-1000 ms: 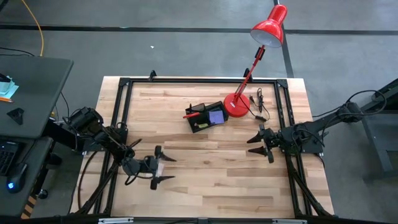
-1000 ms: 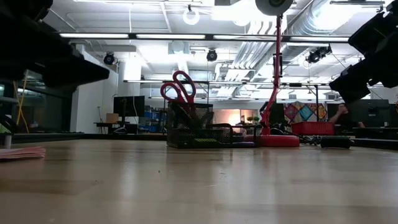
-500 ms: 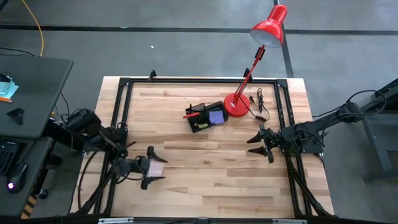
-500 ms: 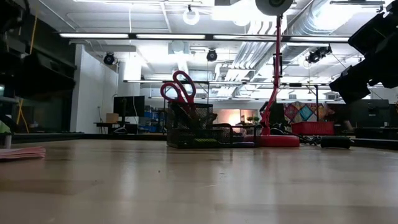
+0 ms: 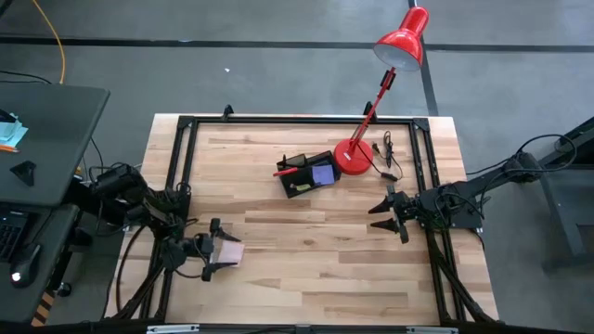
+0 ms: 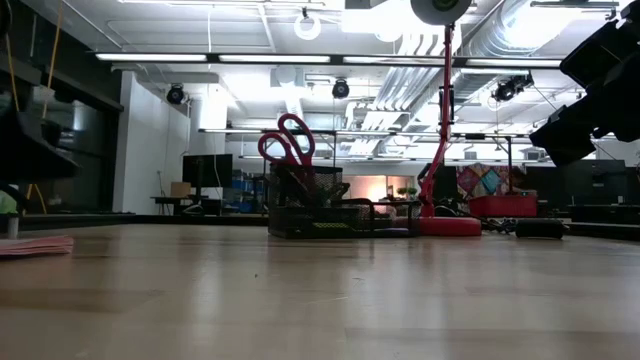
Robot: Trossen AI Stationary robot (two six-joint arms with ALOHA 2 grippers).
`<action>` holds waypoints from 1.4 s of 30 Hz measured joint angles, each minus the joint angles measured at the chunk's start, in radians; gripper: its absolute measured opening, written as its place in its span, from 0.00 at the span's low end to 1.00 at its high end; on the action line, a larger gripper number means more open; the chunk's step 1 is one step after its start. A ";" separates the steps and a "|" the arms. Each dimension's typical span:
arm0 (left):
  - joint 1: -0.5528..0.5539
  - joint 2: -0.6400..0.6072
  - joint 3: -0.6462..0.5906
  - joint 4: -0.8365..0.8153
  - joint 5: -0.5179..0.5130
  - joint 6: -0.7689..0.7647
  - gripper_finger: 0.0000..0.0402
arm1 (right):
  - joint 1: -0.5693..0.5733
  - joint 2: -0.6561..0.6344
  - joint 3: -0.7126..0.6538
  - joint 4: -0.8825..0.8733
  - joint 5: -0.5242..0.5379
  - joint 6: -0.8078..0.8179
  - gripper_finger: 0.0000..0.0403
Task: Pick and place office supplies into organizer
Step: Put the pink sticky notes into the black desk organizer
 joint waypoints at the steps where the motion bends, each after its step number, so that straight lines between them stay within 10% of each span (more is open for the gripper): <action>1: 0.001 0.000 0.000 -0.007 -0.007 -0.003 0.80 | 0.000 0.000 0.000 0.000 0.000 0.000 0.50; 10: -0.007 0.000 -0.006 -0.064 -0.061 -0.026 0.98 | 0.000 0.000 0.000 0.000 0.000 0.000 0.50; 42: -0.029 0.000 -0.043 -0.203 0.147 -0.168 0.99 | 0.000 0.000 0.000 -0.003 0.000 0.000 0.50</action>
